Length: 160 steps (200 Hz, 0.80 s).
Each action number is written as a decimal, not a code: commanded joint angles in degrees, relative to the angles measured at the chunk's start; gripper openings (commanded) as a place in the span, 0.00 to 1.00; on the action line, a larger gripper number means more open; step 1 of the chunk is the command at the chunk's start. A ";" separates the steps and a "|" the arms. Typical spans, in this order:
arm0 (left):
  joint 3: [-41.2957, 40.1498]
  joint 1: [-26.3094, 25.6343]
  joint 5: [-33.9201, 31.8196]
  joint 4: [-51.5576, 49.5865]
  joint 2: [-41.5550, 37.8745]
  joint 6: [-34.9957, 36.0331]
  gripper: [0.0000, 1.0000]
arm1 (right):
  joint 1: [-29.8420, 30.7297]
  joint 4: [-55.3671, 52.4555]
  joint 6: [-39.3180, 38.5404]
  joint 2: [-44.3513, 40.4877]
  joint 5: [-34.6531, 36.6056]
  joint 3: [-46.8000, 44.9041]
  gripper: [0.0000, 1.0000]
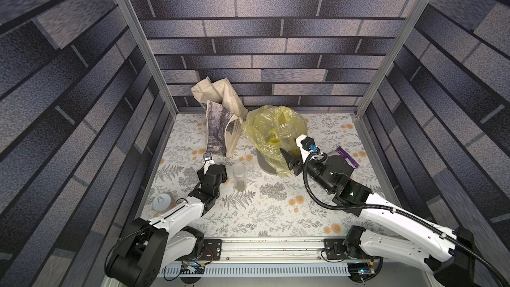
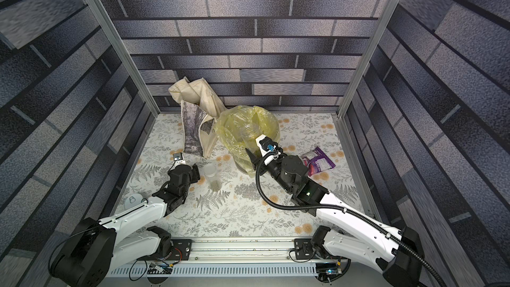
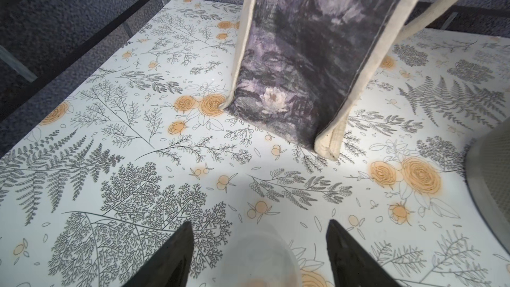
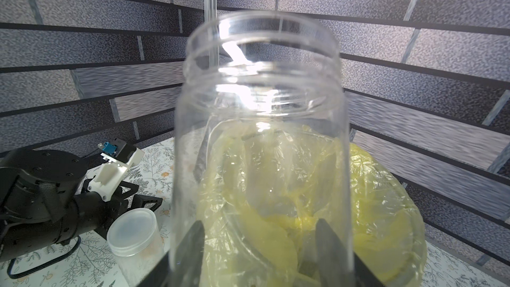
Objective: Empty moldy mung beans from jars
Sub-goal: Place the lid at the center of the board.
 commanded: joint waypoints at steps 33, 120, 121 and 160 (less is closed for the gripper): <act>1.51 0.39 0.27 -0.68 -1.57 -1.33 1.00 | -0.39 0.56 1.63 1.23 0.08 2.19 0.41; 16.80 -6.38 6.82 -30.14 -32.46 -1.20 1.00 | -0.41 -0.26 7.12 0.18 -5.06 4.76 0.41; 16.98 -6.56 7.27 -30.09 -32.64 -1.18 1.00 | -0.37 -0.25 7.15 0.20 -5.14 4.76 0.41; 23.55 -13.52 12.71 -28.82 -32.94 -0.53 1.00 | -0.40 0.21 9.04 0.52 -6.81 6.13 0.41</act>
